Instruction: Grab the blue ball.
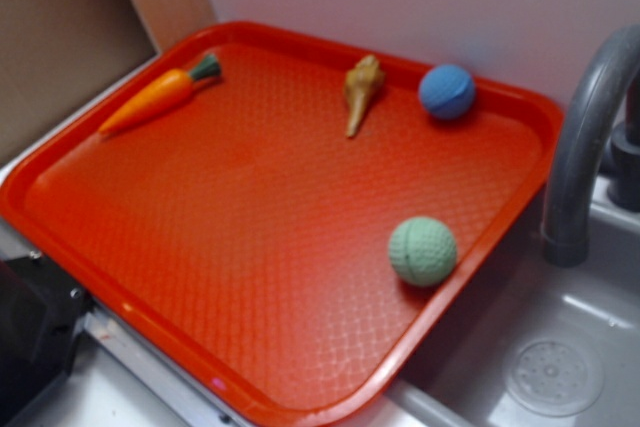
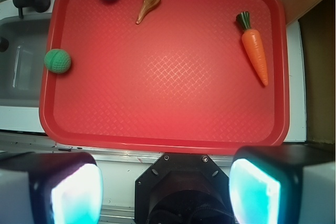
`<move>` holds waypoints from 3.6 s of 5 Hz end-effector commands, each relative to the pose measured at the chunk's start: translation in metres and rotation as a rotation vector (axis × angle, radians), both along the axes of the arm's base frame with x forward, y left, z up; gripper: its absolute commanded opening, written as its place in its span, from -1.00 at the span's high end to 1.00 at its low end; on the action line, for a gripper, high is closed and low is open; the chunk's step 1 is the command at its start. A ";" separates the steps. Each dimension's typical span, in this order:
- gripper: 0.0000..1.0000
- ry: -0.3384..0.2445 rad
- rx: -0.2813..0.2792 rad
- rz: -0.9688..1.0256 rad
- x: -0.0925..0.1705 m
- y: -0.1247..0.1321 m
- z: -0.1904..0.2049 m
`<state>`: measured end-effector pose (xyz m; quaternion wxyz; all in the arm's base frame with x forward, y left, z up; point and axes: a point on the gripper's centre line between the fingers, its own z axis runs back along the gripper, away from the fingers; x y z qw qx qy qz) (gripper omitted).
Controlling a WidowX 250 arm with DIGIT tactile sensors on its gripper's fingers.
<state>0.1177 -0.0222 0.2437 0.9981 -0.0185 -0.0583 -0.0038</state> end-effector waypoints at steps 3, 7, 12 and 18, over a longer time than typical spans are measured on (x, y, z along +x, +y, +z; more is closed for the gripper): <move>-1.00 -0.086 -0.082 -0.132 0.101 -0.040 -0.073; -1.00 -0.303 0.096 -0.416 0.235 -0.107 -0.167; 1.00 -0.298 0.078 -0.374 0.218 -0.091 -0.146; 1.00 0.148 -0.021 0.064 0.103 -0.011 -0.056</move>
